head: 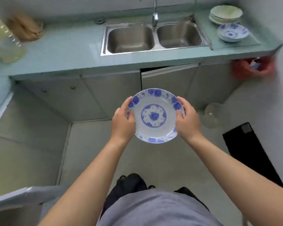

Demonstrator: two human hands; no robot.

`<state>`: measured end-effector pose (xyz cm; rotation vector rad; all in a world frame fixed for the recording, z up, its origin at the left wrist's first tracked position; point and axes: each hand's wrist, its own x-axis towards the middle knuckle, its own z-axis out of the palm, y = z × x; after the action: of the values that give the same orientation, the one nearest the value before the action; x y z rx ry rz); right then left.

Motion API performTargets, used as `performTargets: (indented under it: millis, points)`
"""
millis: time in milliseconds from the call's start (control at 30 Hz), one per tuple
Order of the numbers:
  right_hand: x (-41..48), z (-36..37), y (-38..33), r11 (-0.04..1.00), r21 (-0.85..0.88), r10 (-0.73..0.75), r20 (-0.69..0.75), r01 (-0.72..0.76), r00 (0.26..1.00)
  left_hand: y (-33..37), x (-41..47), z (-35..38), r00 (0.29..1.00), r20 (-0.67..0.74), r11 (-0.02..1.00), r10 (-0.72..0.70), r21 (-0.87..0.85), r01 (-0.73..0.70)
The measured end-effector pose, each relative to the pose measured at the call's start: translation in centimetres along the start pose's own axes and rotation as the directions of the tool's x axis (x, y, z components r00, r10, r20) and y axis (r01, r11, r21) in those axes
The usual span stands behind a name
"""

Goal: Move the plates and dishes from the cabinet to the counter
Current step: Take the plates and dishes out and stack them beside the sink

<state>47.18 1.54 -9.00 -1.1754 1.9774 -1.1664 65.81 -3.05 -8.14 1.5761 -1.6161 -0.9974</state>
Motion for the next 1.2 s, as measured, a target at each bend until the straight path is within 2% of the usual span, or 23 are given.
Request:
performTargets:
  millis: [133, 267, 433, 667, 767, 933, 1033, 1200]
  points:
    - [5.2, -7.2, 3.5, 0.997, -0.004, 0.075, -0.196, -0.078, 0.978, 6.4, 4.8, 8.6, 0.971, 0.206, 0.987, 0.125, 0.070, -0.142]
    - [11.5, -13.5, 7.0, 0.987, -0.010, 0.150, -0.338, -0.163, 0.929, 11.5, 9.9, 17.5, 0.920, 0.357, 0.983, 0.161, 0.027, -0.183]
    - [22.2, -19.5, 11.6, 0.980, -0.004, 0.179, -0.426, -0.200, 0.887, 15.8, 18.8, 29.1, 0.856, 0.473, 0.974, 0.209, -0.025, -0.224]
    - [35.5, -26.1, 14.5, 0.952, 0.051, 0.290, -0.466, -0.302, 0.836, 22.7, 29.7, 40.6, 0.803, 0.570, 0.971, 0.174, 0.036, -0.236]
    - [41.0, -28.7, 15.3, 0.952, -0.010, 0.271, -0.431, -0.305, 0.861, 24.7, 33.5, 44.1, 0.788, 0.603, 0.980, 0.119, 0.056, -0.191]
    - [51.4, -32.2, 16.8, 0.951, -0.074, 0.269, -0.287, -0.301, 0.919, 27.4, 40.5, 48.8, 0.818, 0.576, 0.992, -0.011, 0.112, -0.065]
    - [58.4, -33.6, 17.8, 0.964, -0.079, 0.238, -0.165, -0.253, 0.957, 29.3, 44.7, 51.5, 0.854, 0.511, 0.992, -0.096, 0.116, 0.041]
    - [68.4, -34.3, 19.2, 0.961, -0.215, 0.168, -0.037, -0.172, 0.985, 31.3, 50.6, 55.6, 0.919, 0.364, 0.979, -0.148, 0.187, 0.083]
